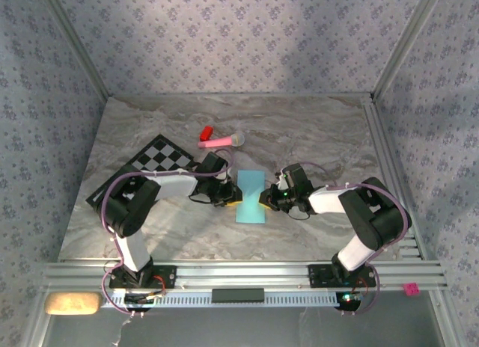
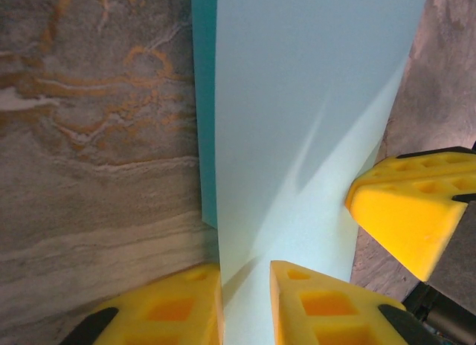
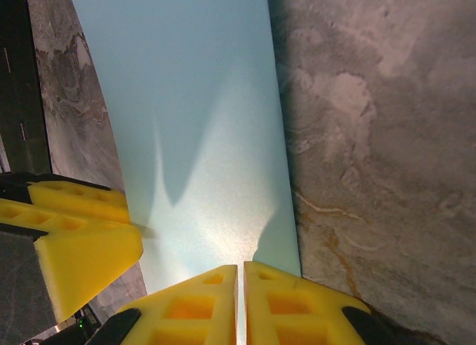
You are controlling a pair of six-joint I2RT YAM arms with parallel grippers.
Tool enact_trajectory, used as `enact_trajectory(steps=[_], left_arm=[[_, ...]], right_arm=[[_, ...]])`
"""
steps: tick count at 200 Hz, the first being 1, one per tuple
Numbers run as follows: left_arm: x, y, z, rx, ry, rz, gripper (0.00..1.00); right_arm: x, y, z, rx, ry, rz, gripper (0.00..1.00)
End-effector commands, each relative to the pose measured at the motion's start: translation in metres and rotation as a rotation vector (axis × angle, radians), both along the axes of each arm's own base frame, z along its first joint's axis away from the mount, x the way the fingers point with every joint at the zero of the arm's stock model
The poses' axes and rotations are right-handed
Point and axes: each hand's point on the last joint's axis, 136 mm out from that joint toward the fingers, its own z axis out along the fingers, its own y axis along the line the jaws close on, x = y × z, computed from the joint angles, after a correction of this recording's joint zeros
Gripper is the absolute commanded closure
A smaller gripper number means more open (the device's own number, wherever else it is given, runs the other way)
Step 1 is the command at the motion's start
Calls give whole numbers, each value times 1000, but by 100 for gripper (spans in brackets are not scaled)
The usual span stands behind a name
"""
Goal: Fold a paper plane with a square sheet of paper (pick it up from the middle)
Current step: Third fold the triangle at the center of the table.
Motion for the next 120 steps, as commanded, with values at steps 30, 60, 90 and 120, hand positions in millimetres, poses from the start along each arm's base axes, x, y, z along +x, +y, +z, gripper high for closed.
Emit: enact_trajectory(steps=[30,60,90,120], left_arm=[[0,0,5,8,-11,11,87],[1,1,9,4,-16,21,95],[0,7,13,11,-17,44,98],[-1,20,19,9,-4,93,99]], right_arm=[[-17,-20,-31,-105,98,-43,87],[-14,-13,-21,-73,65,-26,84],[-9,-6,-5,-52,6,1,78],[-6,-5,16,-78,-80,29,65]])
